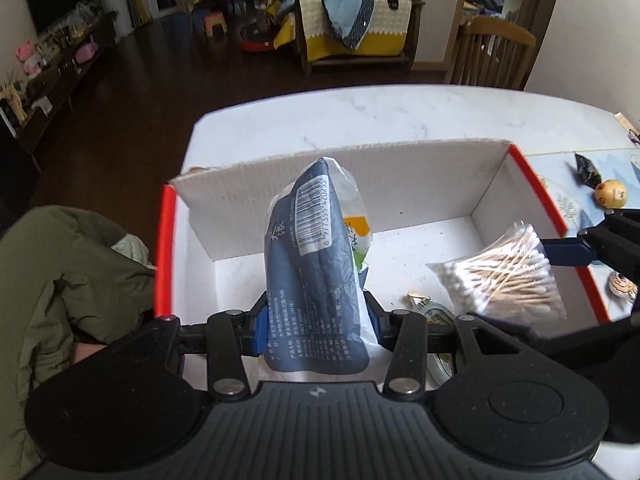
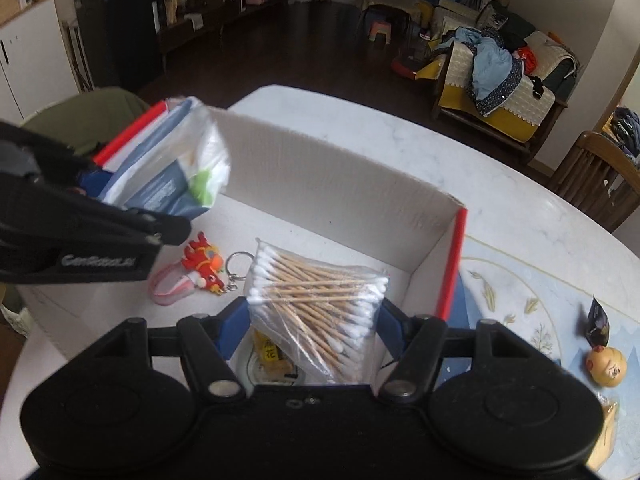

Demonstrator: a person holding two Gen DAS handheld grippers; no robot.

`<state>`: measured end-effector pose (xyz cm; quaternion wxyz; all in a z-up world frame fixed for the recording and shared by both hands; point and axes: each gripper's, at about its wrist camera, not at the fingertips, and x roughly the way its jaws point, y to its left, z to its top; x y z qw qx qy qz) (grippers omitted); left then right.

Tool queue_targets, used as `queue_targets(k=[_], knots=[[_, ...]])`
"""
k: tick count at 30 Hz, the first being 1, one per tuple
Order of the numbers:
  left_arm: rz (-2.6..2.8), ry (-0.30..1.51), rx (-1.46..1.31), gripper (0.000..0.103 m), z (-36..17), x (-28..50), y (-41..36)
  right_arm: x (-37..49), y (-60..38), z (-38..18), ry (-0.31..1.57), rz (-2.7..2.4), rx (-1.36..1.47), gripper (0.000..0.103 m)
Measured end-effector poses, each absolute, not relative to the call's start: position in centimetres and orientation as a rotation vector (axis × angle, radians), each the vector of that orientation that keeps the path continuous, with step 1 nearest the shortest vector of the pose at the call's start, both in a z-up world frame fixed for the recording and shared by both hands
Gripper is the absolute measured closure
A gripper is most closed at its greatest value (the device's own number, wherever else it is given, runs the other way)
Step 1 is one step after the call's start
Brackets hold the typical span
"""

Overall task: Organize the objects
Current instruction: 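Open both tools to drop the bags into the box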

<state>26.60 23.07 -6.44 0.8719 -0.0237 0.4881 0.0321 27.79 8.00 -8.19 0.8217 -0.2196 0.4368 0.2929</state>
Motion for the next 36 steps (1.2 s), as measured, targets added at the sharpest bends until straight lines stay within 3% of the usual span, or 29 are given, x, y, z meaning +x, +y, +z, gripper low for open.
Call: queue_targets(k=[16,24,36], knots=[[0.048,1.17,-0.079,0.059,-10.9,29.5,23.8,28.4,10.0,-11.0,0.983,0.653,-0.55,0.035],[0.055,1.192,-0.12,0.041,-12.0,30.0,24.6,28.8,10.0,-11.1,0.99,0.655,-0.542,0.027],[0.036,1.126,-0.121,0.033,-10.1,29.0,24.2,27.7,8.6,-9.3,0.95,0.693,-0.502,0.017]])
